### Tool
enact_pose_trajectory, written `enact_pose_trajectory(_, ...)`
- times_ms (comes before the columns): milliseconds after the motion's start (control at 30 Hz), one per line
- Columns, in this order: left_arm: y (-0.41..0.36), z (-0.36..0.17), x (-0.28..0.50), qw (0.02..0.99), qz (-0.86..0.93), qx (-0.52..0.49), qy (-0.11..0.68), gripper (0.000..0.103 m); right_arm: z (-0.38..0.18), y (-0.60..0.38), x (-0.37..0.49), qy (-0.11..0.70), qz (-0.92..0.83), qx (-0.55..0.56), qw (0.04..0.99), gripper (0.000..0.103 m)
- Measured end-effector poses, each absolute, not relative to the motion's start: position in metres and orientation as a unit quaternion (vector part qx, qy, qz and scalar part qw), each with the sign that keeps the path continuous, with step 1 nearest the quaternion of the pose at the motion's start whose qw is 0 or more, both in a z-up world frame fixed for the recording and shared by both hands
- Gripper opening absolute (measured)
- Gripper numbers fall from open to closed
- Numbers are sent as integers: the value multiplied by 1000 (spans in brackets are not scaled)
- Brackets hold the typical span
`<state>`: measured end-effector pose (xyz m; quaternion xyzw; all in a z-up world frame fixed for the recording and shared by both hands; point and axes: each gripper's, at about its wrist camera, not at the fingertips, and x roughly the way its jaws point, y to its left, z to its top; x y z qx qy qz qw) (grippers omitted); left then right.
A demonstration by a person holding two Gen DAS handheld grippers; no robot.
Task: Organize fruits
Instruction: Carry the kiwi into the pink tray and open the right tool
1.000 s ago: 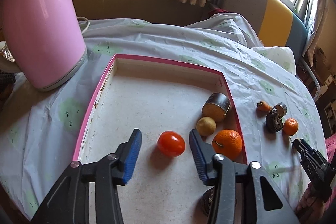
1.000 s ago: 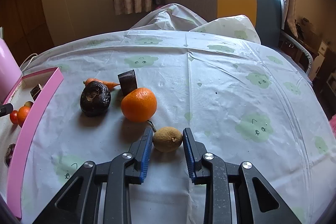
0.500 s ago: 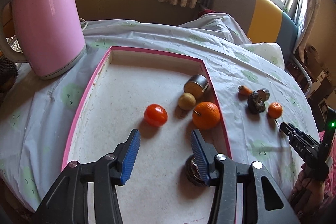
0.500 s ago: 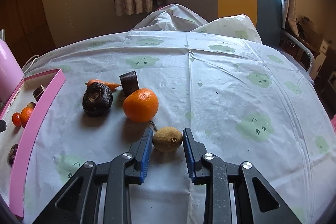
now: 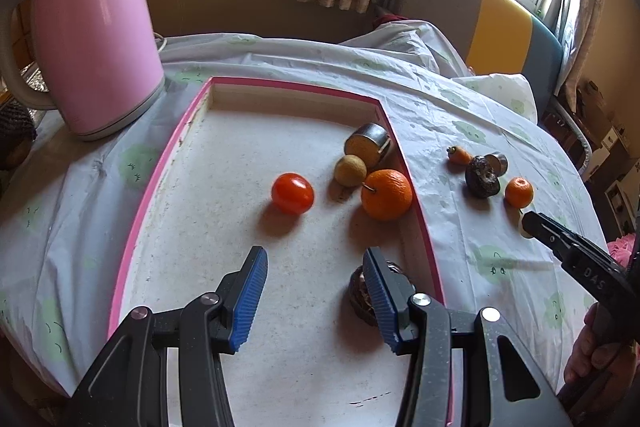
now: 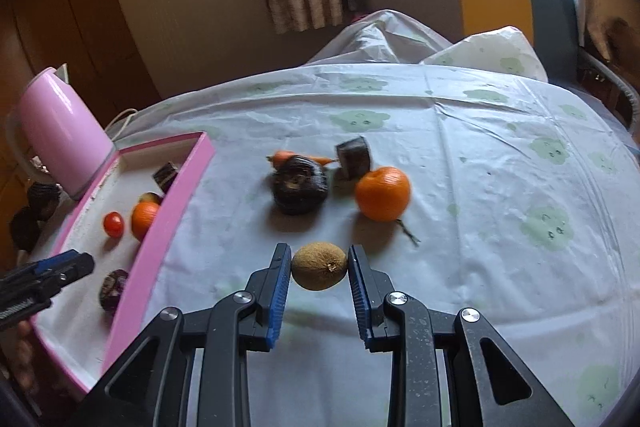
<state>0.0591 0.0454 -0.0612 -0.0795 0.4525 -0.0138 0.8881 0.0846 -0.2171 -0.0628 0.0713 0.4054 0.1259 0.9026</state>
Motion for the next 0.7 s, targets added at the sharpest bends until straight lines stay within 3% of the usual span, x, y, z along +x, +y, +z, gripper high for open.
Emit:
enact_pose_trajectory(467, 101, -53, 51, 896, 56, -107, 427, 51, -43, -83, 97, 420, 280, 46, 862, 31)
enact_pose_trajectory(500, 102, -52, 51, 896, 58, -107, 427, 51, -45, -77, 98, 421, 286, 46, 859, 34)
enact_pose_trajectory(567, 104, -50, 50, 896, 60, -110, 425, 51, -46, -73, 96, 423, 285, 51, 859, 59)
enact_pose_trajectory(700, 103, -48, 48, 899, 56, -112, 419, 51, -42, -74, 86, 407, 274, 33, 871, 59)
